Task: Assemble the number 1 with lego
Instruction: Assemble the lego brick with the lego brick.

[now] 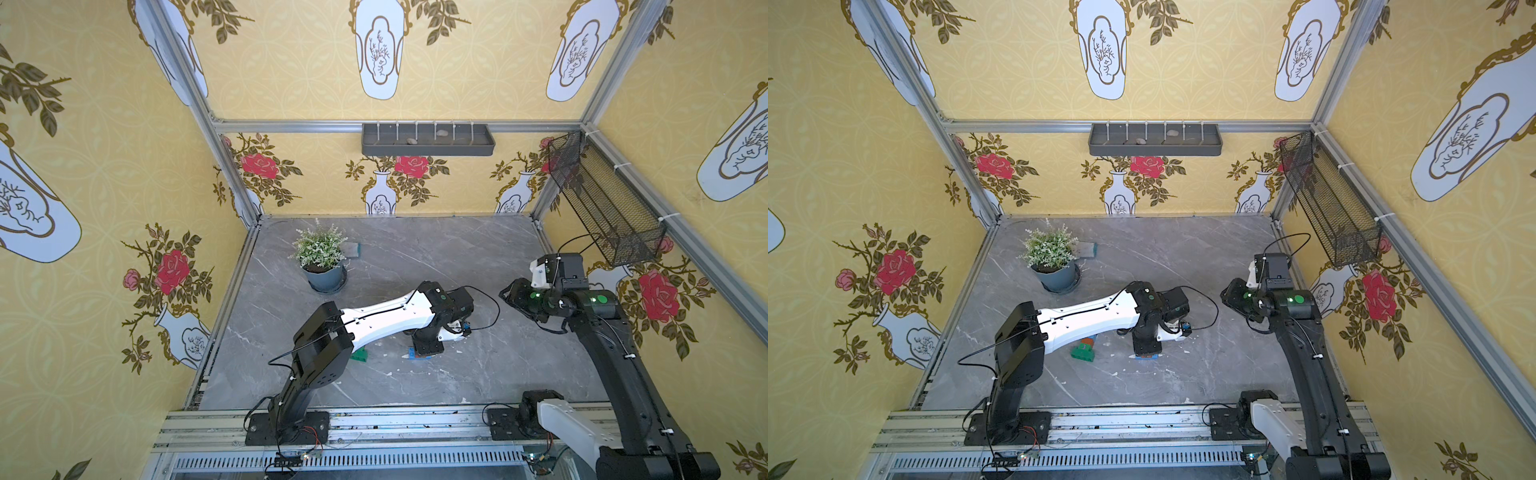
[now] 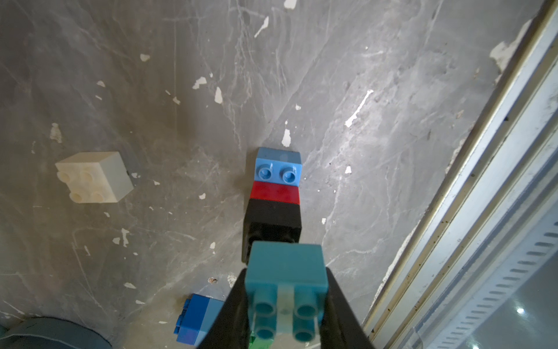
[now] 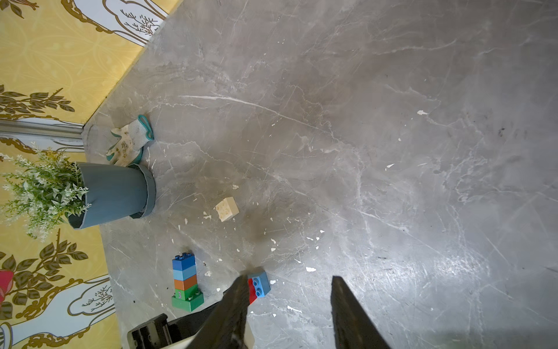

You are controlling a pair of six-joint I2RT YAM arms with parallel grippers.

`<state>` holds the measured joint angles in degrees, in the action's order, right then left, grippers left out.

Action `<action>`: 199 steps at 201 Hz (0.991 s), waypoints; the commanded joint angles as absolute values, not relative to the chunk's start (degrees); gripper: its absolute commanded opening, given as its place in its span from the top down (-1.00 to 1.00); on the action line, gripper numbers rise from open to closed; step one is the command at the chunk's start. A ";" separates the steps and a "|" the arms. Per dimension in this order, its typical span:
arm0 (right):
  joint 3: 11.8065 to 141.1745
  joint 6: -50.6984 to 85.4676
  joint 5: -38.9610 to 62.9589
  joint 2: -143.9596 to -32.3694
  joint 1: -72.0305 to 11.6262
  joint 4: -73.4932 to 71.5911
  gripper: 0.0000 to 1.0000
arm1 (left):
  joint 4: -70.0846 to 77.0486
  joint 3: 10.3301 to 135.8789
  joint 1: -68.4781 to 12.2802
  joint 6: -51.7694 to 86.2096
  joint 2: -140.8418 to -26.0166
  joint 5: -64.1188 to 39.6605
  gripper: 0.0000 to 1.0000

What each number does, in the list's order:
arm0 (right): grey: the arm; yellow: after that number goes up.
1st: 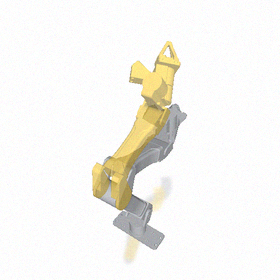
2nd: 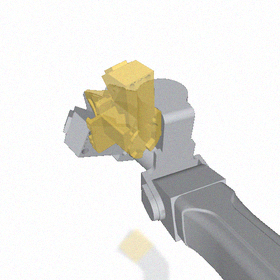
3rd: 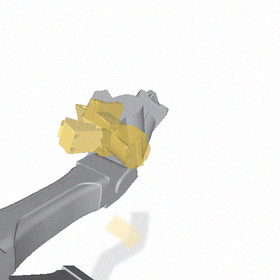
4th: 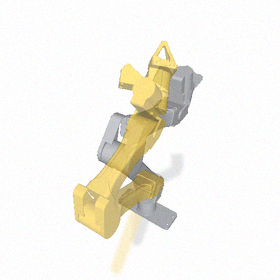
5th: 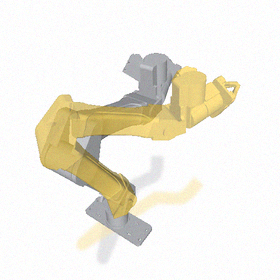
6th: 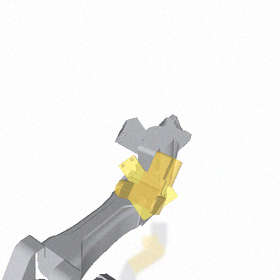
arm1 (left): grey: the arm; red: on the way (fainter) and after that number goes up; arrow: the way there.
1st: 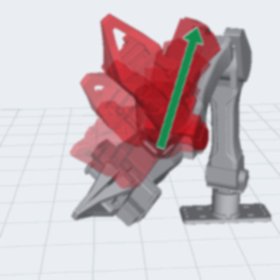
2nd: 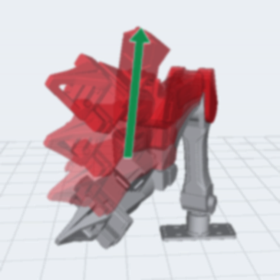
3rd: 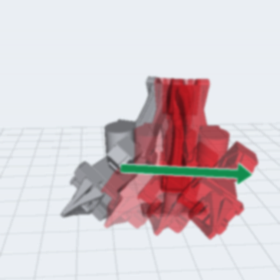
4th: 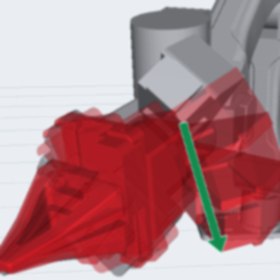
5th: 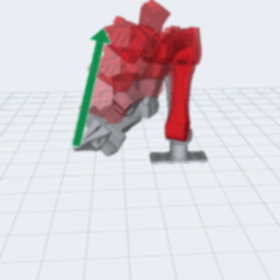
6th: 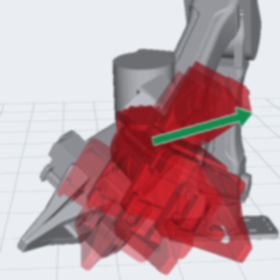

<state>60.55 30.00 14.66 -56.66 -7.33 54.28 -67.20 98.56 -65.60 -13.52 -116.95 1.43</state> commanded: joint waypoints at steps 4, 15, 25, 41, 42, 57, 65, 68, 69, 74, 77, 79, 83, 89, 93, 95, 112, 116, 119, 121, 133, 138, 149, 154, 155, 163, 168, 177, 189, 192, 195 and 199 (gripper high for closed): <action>60.48 30.55 15.13 -56.51 -7.30 54.37 0.06 | -65.10 97.27 -65.24 -12.75 -116.39 1.54 0.73; 60.43 30.61 15.35 -56.54 -7.32 54.28 0.06 | -64.66 96.90 -65.13 -12.83 -116.24 1.50 0.72; 60.32 30.70 15.48 -56.60 -7.31 54.24 0.07 | -64.35 96.55 -65.04 -12.91 -116.19 1.49 0.72; 60.33 30.80 15.53 -56.68 -7.41 54.18 0.06 | -63.77 95.95 -65.02 -13.25 -116.06 1.39 0.72; 60.31 30.82 15.55 -56.69 -7.35 54.21 0.06 | -63.74 95.88 -64.98 -13.30 -116.04 1.40 0.72; 60.29 30.77 15.51 -56.69 -7.34 54.19 0.06 | -63.81 95.39 -64.95 -13.63 -116.02 0.98 0.72; 60.41 30.88 15.51 -56.69 -7.33 54.17 0.06 | -63.72 95.13 -65.01 -14.03 -115.92 0.80 0.72; 60.38 30.86 15.51 -56.69 -7.31 54.16 0.07 | -63.64 94.96 -65.01 -14.12 -115.93 0.79 0.72; 60.43 30.86 15.53 -56.69 -7.30 54.19 0.06 | -63.64 94.90 -64.98 -14.14 -115.93 0.79 0.72; 60.39 30.92 15.50 -56.71 -7.30 54.19 0.06 | -63.46 94.69 -64.99 -14.24 -115.93 0.88 0.73; 60.43 30.99 15.57 -56.65 -7.32 54.21 0.06 | -63.41 94.54 -65.01 -14.37 -115.86 0.90 0.73; 60.39 30.97 15.56 -56.68 -7.26 54.16 0.06 | -63.38 94.51 -64.97 -14.47 -115.85 0.96 0.73; 60.46 30.96 15.59 -56.77 -7.31 54.14 0.07 | -63.37 94.36 -64.95 -14.60 -115.84 0.97 0.73; 60.41 31.04 15.57 -56.74 -7.34 54.15 0.07 | -63.28 94.16 -64.97 -14.73 -115.84 0.97 0.73; 60.38 31.02 15.59 -56.75 -7.31 54.15 0.06 | -63.20 94.05 -64.91 -14.83 -115.84 0.97 0.73; 60.38 31.02 15.61 -56.71 -7.30 54.14 0.06 | -63.13 94.04 -64.94 -14.87 -115.84 0.97 0.73; 60.40 31.17 15.66 -56.78 -7.36 54.22 0.06 | -62.71 93.31 -64.91 -15.25 -115.75 0.88 0.75; 60.38 31.16 15.70 -56.78 -7.28 54.15 0.06 | -62.62 93.09 -64.88 -15.32 -115.69 0.88 0.75; 60.38 31.15 15.68 -56.78 -7.29 54.14 0.06 | -62.57 92.96 -64.83 -15.43 -115.67 0.88 0.75; 60.42 31.19 15.72 -56.78 -7.34 54.14 0.06 | -62.58 92.87 -64.79 -15.52 -115.66 0.83 0.75; 60.35 31.25 15.78 -56.78 -7.30 54.10 0.06 | -62.28 92.33 -64.70 -15.98 -115.50 0.37 0.75; 60.30 31.35 15.72 -56.78 -7.35 54.06 0.06 | -62.15 92.01 -64.73 -16.22 -115.44 0.28 0.76; 60.30 31.33 15.80 -56.78 -7.31 54.11 0.06 | -61.92 91.59 -64.61 -16.96 -115.32 -0.25 0.76; 60.27 31.37 15.77 -56.82 -7.28 54.11 0.06 | -61.75 91.28 -64.56 -17.30 -115.24 -0.44 0.76; 60.28 31.33 15.79 -56.80 -7.33 54.12 0.06 | -61.72 91.26 -64.54 -17.35 -115.23 -0.39 0.76; 60.16 31.39 15.91 -56.78 -7.30 54.13 0.06 | -61.55 90.93 -64.43 -17.89 -115.14 -0.80 0.77; 60.12 31.39 15.84 -56.71 -7.35 54.13 0.06 | -61.45 90.75 -64.34 -18.29 -115.14 -1.00 0.77; 60.05 31.50 15.90 -56.65 -7.27 54.14 0.06 | -61.44 90.54 -64.17 -18.90 -115.14 -1.35 0.77; 59.98 31.63 15.93 -56.52 -7.35 54.03 0.07 | -61.39 90.30 -63.99 -19.53 -115.22 -1.71 0.77; 60.01 31.67 15.98 -56.51 -7.32 54.04 0.06 | -61.35 90.30 -63.94 -19.61 -115.31 -1.80 0.77; 59.96 31.72 16.06 -56.51 -7.32 54.03 0.06 | -61.35 90.33 -63.90 -19.76 -115.31 -1.88 0.77; 59.95 31.72 16.08 -56.51 -7.35 54.04 0.06 | -61.27 90.23 -63.90 -19.88 -115.39 -1.93 0.77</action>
<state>60.16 31.44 15.90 -56.73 -7.29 54.26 -60.29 91.59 -64.27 -17.76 -113.82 0.12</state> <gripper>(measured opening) 0.468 0.320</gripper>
